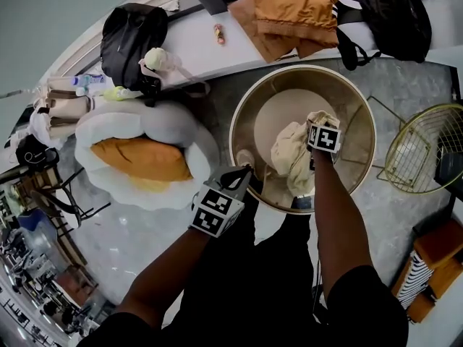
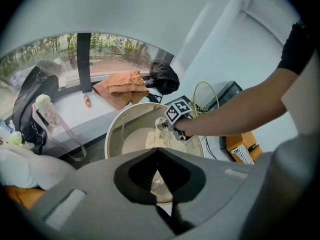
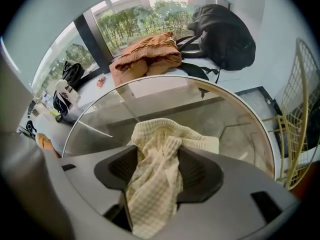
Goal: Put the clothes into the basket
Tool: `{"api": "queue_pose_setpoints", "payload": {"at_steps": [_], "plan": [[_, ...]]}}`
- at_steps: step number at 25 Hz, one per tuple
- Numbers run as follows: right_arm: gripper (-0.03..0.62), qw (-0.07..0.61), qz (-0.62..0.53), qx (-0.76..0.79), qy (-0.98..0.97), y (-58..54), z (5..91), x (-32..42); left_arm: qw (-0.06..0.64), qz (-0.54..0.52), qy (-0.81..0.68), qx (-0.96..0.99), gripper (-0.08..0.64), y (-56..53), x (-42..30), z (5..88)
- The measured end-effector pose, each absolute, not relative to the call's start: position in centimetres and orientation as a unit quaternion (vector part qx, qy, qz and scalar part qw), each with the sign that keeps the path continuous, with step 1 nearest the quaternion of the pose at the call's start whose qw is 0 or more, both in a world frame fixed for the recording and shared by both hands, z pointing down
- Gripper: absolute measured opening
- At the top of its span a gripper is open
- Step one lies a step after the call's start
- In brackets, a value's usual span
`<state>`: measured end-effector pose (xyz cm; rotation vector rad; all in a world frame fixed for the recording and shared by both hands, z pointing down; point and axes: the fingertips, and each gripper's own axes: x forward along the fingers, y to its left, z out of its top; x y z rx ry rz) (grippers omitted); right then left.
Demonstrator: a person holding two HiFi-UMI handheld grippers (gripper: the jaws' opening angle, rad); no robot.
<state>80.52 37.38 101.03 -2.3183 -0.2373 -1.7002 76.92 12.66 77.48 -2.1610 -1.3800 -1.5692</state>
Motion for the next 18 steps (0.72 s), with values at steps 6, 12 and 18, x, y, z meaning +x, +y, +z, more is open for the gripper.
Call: {"api": "queue_pose_setpoints", "payload": {"at_steps": [6, 12, 18], "plan": [[0.137, 0.147, -0.577, -0.8, -0.078, 37.8, 100.1, 80.0, 0.061, -0.517, -0.456, -0.722, 0.0, 13.1, 77.0, 77.1], [0.118, 0.203, -0.527, -0.823, -0.071, 37.7, 96.2, 79.6, 0.044, -0.503, -0.456, -0.733, 0.0, 15.1, 77.1, 76.1], [0.111, 0.237, -0.468, -0.851, -0.021, 35.8, 89.4, 78.9, 0.032, -0.484, -0.453, -0.748, 0.0, 16.7, 76.7, 73.7]]}}
